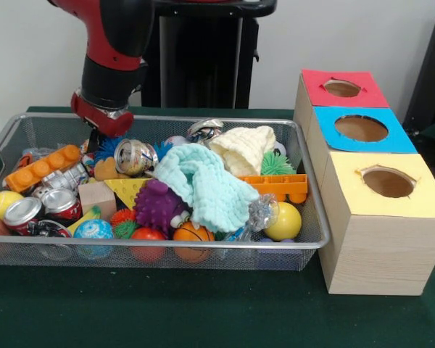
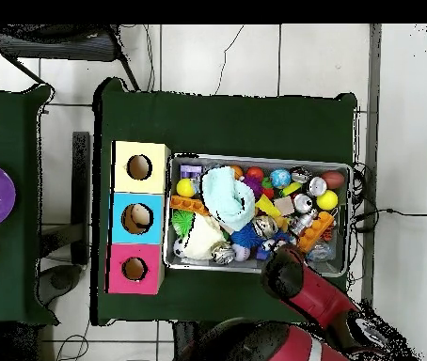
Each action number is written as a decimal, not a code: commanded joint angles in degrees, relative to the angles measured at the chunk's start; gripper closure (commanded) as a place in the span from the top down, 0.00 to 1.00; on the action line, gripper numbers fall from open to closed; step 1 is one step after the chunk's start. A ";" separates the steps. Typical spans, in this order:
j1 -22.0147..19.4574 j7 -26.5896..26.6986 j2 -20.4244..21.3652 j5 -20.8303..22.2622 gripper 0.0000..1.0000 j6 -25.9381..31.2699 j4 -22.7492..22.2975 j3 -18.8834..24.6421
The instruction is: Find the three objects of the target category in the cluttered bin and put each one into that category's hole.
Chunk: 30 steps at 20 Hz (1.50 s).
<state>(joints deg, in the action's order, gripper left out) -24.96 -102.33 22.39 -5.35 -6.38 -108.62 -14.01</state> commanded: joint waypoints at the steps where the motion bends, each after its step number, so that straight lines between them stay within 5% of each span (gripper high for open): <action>1: -1.53 -11.52 -0.45 -1.32 0.00 -0.98 -0.14 2.42; 2: -2.00 -10.70 -0.33 -0.90 0.00 0.21 0.12 2.80; 3: -2.34 -10.04 -0.15 -0.68 1.00 1.36 0.26 3.06; 8: -3.92 -9.27 0.79 0.30 1.00 2.08 0.11 4.46; 13: -6.30 -8.71 5.99 1.91 1.00 3.57 -2.69 6.57; 20: -3.89 -7.43 12.54 0.67 1.00 11.01 -3.80 4.90; 30: -6.38 -10.79 4.76 0.60 1.00 4.09 -4.40 9.02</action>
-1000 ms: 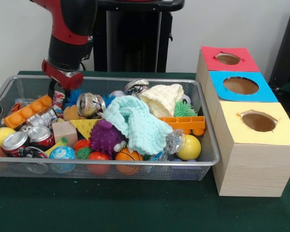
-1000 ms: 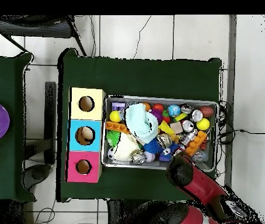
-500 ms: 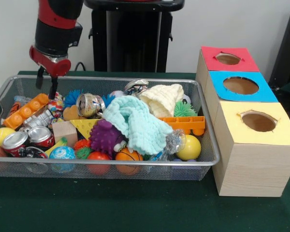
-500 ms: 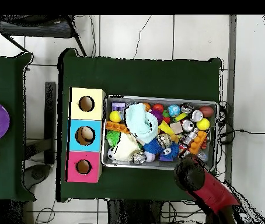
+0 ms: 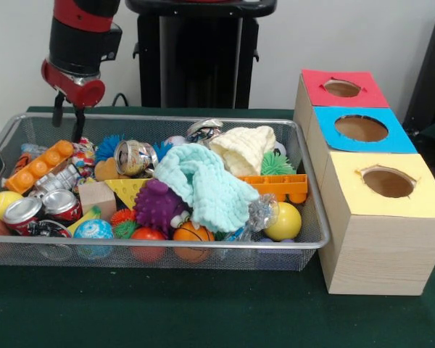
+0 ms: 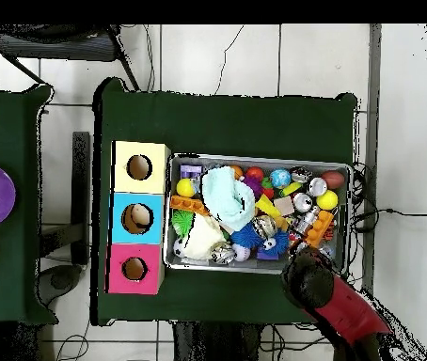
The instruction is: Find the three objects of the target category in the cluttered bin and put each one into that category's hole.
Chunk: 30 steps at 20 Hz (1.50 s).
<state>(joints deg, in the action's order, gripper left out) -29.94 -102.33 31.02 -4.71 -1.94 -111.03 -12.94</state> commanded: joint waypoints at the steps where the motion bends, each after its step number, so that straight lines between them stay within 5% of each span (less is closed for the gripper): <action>1: -1.53 -11.02 -3.70 -0.10 1.00 -0.36 -2.45 8.09; 11: -1.28 -10.36 -3.50 -2.06 1.00 4.55 -2.74 6.79; 30: 4.87 -11.34 -12.05 -4.69 1.00 -4.36 5.19 -1.01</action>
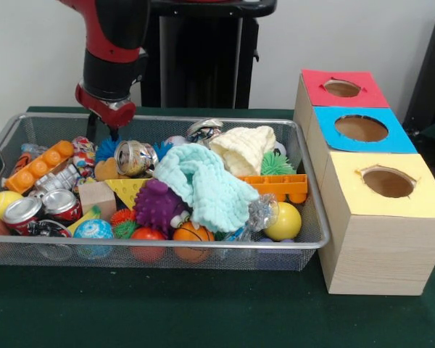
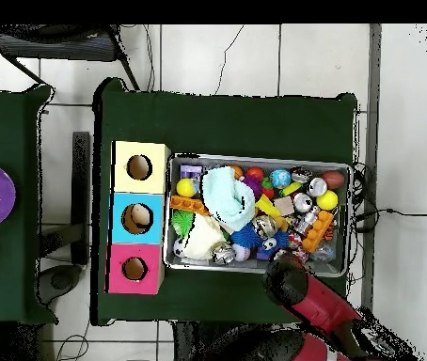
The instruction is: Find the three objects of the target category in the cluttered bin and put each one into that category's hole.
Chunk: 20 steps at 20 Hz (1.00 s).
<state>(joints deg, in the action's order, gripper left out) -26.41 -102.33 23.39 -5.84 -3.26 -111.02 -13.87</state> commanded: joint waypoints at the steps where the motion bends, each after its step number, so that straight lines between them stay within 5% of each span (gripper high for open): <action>1: 1.90 -11.29 -4.28 -3.67 1.00 -3.34 5.26 -0.66; 20: 5.69 -9.42 -2.98 -4.99 1.00 -1.30 7.45 -5.81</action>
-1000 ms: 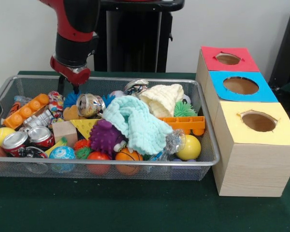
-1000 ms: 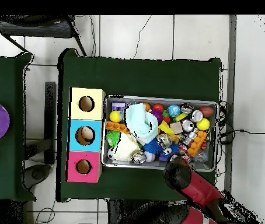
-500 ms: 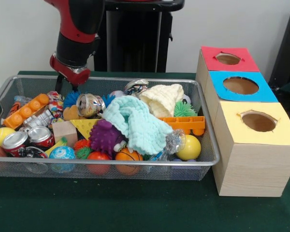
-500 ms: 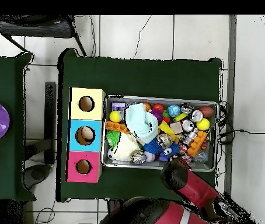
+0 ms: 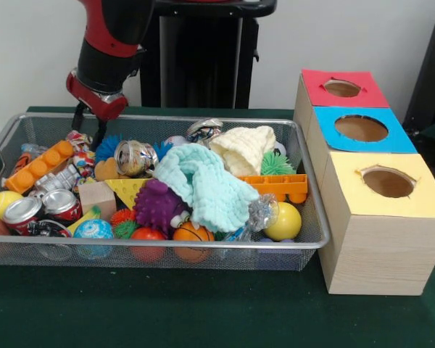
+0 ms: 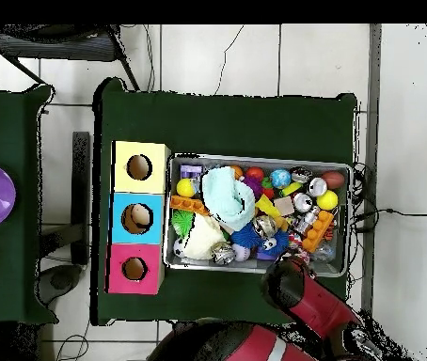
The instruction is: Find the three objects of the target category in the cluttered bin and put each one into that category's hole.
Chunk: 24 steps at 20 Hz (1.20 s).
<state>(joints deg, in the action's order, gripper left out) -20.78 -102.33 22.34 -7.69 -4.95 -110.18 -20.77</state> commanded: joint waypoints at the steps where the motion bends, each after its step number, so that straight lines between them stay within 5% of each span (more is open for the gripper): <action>1: -0.49 -9.52 -2.29 -3.00 1.00 0.06 6.73 1.75; 20: -3.02 -12.01 -6.10 -2.74 1.00 -4.75 6.48 6.35; 21: -2.91 -11.70 -6.07 -2.78 0.00 -4.36 6.59 6.25; 24: -2.96 -11.61 -5.12 -3.13 0.00 -3.11 6.39 6.19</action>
<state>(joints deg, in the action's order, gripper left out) -22.56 -102.33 18.89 -7.82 -7.98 -107.89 -20.62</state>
